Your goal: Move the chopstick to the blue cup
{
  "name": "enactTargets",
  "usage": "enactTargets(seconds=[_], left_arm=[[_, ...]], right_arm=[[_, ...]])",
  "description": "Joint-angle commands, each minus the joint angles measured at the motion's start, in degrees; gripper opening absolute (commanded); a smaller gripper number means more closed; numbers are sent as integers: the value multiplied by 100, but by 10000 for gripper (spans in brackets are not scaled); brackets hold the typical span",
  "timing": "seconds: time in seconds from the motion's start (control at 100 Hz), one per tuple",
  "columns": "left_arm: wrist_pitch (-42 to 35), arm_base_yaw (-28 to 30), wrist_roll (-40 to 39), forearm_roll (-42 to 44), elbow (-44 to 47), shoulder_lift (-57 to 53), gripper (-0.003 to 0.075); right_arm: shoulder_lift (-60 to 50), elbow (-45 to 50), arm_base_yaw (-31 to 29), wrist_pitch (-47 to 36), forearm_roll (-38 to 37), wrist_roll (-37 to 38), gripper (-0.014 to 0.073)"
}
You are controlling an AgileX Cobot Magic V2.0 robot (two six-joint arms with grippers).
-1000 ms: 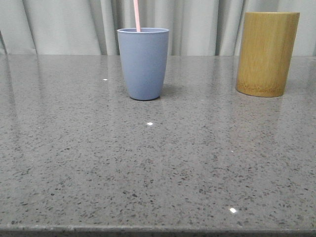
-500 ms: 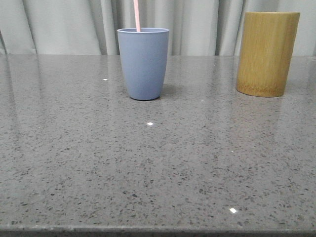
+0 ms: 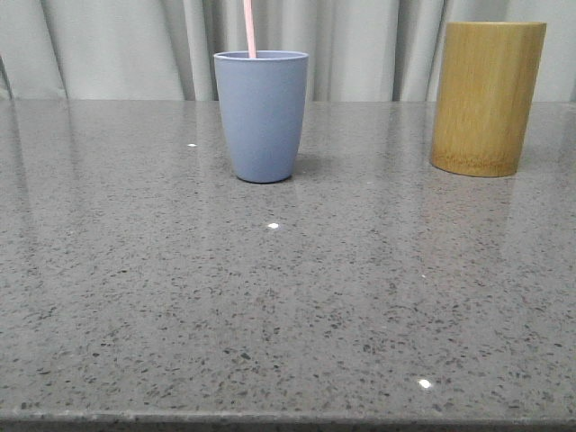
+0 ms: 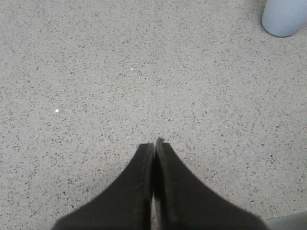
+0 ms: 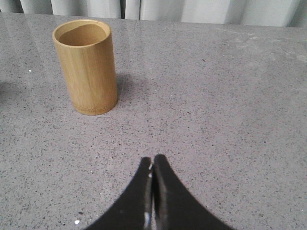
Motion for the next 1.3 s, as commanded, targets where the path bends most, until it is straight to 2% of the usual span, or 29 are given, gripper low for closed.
enactTargets(seconds=[0.0,0.15,0.29,0.35,0.47,0.61,0.77,0.91,1.06,1.29], left_arm=[[-333,-5,-39,-76,-141,20,-19],[-727,-5,-27,4,-135,20,-19],[-2131,-5,-27,4,208,-120,-19],[-3033,-5,-27,4,606,-267,-19],[-4341,-5,-27,4,1535,-713,-19],[-5233,-5,-27,82,2757,-1430,-19],[-5441,18,-27,94,3901,-2321,-19],[-5441,18,-27,94,4515,-3009,-19],[-5441,18,-27,94,4810,-3503,-19],[-5677,18,-27,480,4953,-3502,-19]], right_arm=[[56,-123,-23,-356,-97,-46,-67],[56,-123,-23,-356,-97,-46,-67],[56,-123,-23,-356,-97,-46,-67],[56,-123,-23,-356,-97,-46,-67],[56,-123,-23,-356,-97,-46,-67],[56,-123,-23,-356,-97,-46,-67],[56,-123,-23,-356,-97,-46,-67],[56,-123,-23,-356,-97,-46,-67],[56,-123,-23,-356,-97,-46,-67],[56,-123,-23,-350,-97,-46,-67]])
